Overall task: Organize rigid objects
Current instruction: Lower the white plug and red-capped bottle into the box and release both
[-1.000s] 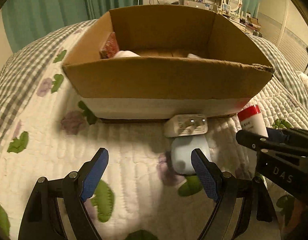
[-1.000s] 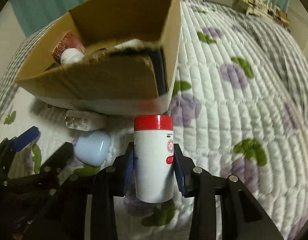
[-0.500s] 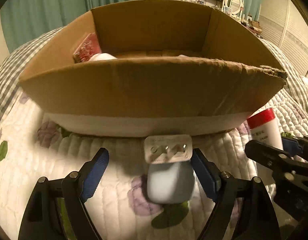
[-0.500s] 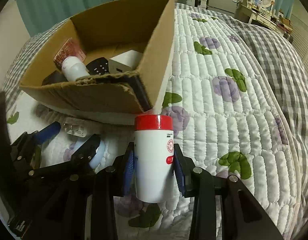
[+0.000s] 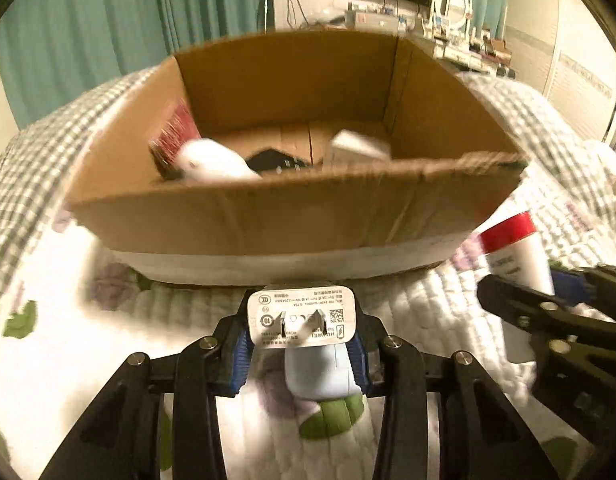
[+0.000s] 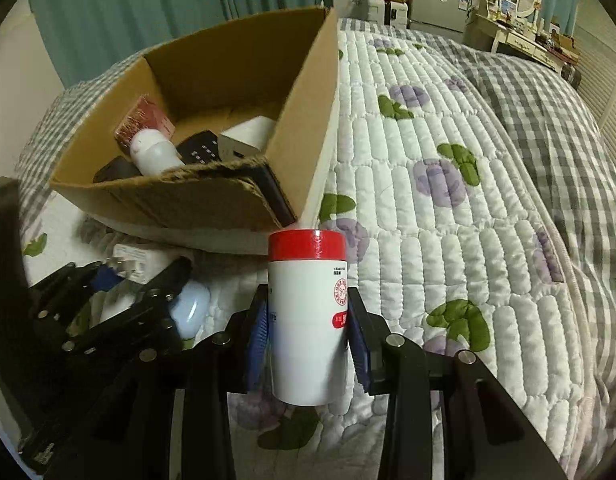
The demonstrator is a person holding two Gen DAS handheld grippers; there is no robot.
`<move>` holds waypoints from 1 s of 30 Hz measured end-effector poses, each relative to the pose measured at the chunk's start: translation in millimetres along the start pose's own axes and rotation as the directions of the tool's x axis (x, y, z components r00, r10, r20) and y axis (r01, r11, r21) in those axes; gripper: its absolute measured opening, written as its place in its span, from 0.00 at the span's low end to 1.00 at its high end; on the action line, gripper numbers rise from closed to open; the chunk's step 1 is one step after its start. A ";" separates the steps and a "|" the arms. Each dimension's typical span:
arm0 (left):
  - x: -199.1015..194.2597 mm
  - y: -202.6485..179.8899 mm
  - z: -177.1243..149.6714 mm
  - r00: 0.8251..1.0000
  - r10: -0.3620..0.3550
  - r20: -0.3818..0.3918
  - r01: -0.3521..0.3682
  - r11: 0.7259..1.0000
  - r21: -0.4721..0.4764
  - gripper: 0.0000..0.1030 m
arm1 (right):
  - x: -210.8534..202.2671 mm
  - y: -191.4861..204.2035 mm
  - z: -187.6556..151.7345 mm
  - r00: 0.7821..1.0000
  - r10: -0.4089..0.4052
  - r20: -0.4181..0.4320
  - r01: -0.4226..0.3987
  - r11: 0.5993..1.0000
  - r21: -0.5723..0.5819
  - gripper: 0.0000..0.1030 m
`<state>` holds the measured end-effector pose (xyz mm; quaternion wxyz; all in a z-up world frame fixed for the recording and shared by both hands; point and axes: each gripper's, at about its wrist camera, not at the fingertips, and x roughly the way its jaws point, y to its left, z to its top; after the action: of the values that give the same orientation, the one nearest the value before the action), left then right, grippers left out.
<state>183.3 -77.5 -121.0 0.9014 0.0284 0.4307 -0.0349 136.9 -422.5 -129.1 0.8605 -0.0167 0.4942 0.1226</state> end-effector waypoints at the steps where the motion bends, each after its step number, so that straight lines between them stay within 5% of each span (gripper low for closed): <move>1: -8.9 2.4 0.8 1.000 0.002 0.014 -0.003 1.000 0.001 0.40 | -4.6 2.3 -0.4 1.000 0.007 0.010 -0.007 1.000 -0.004 0.34; 9: -71.6 17.5 21.5 0.994 0.025 0.106 -0.023 1.000 -0.014 0.40 | -57.8 22.2 6.8 0.995 0.006 0.100 -0.002 0.999 -0.039 0.34; 18: -118.8 34.7 73.7 0.973 0.025 0.229 -0.021 1.000 -0.023 0.40 | -127.6 38.7 58.5 0.970 0.022 0.244 0.000 0.996 -0.089 0.34; 24: -109.9 49.0 118.8 0.964 0.039 0.264 -0.028 0.999 -0.044 0.40 | -141.6 45.4 103.1 0.954 0.032 0.299 0.006 0.992 -0.124 0.34; 30: -59.9 62.0 143.5 0.974 0.056 0.218 -0.045 0.997 -0.055 0.40 | -111.5 47.1 142.0 0.959 0.028 0.282 0.010 0.991 -0.132 0.34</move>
<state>262.3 -25.1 17.0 0.9444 0.0126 0.3286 -0.0042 192.7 -377.2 43.2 0.9187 -0.0536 0.3570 0.1600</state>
